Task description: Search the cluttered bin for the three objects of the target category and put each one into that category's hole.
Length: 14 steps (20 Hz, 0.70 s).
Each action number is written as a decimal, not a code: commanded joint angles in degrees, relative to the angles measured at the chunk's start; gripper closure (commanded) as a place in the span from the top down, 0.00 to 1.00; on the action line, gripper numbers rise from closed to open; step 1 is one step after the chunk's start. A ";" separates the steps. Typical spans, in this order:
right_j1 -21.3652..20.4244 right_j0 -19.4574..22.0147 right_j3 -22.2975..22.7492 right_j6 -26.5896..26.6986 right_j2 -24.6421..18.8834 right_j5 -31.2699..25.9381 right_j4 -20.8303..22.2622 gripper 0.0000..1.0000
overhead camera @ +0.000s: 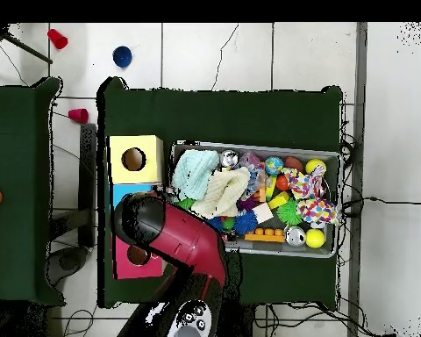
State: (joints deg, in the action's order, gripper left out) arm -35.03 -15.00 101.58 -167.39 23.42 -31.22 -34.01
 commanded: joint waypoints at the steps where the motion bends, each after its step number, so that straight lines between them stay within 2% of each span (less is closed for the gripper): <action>1: 1.85 -2.16 2.22 -10.49 -4.12 0.75 -0.98 1.00; 8: 1.22 -5.50 -2.16 -14.69 -0.44 -6.46 -0.64 1.00; 14: 2.65 -6.84 -3.74 -15.71 0.41 -6.66 -1.51 1.00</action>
State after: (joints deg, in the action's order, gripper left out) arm -34.54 -21.69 100.61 -167.39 24.65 -31.99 -34.03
